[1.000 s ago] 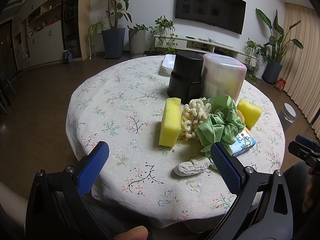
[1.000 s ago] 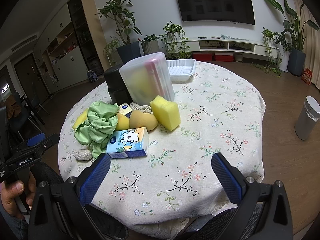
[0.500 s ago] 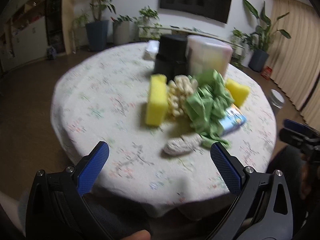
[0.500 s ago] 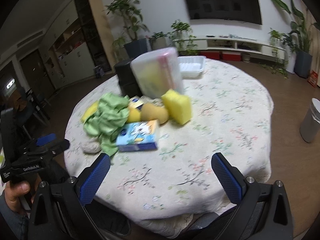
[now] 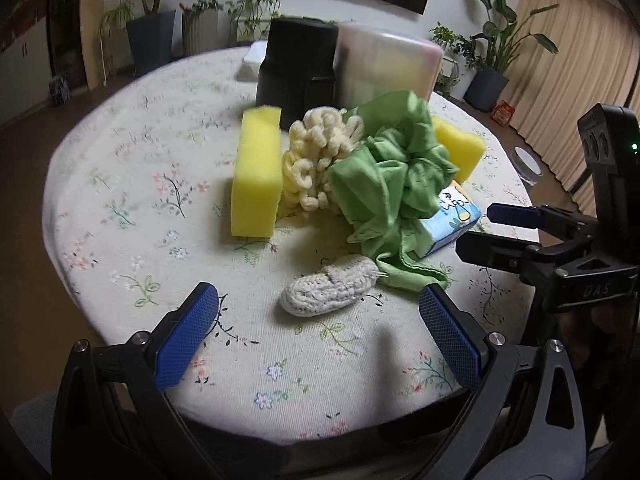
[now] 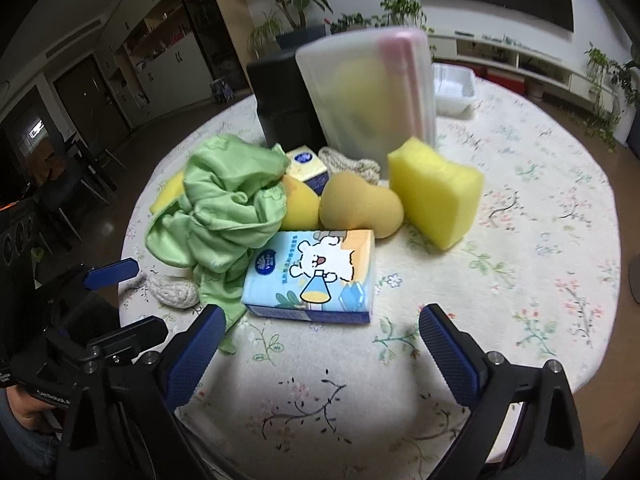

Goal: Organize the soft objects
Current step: 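Grasp the bear tissue pack with the right gripper while the left grasps the white knitted pad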

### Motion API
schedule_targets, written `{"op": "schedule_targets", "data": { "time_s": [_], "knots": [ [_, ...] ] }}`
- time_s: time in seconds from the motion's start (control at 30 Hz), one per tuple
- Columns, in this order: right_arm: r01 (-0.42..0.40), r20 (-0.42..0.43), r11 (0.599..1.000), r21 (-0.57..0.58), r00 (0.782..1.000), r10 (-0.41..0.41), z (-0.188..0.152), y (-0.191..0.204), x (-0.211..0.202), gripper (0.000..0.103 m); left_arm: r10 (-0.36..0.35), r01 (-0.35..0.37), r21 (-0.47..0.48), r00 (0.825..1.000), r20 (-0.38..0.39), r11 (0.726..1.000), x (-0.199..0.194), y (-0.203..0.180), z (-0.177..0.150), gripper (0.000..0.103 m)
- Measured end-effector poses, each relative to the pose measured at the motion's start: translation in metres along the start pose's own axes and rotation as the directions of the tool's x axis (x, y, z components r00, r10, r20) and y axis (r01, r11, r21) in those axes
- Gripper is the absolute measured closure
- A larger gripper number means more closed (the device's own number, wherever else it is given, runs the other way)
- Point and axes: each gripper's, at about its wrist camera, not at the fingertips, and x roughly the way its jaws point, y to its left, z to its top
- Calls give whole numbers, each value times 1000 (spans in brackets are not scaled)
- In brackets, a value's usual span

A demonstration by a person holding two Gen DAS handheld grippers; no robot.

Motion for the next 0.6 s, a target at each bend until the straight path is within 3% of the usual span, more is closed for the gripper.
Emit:
{"op": "schedule_targets", "data": {
  "time_s": [0.1,0.27,0.5,0.6],
  "knots": [
    [3,-20,1000,-2,1000,-3,5,2,6,3,-7,7,15,1000,-15,1000,5,-3,3,3],
    [11,-50,1000,4,999,-11,19,3,14,9,13,-9,61,998,-67,998,18,-9,8,19],
    [35,-116,999,-26,993,-38,24,11,31,10,-47,51,53,996,-73,997,20,-6,14,20],
    [62,-123,996,-57,990,-69,22,17,35,10,-36,41,71,997,-72,997,24,-7,16,21]
  ]
}}
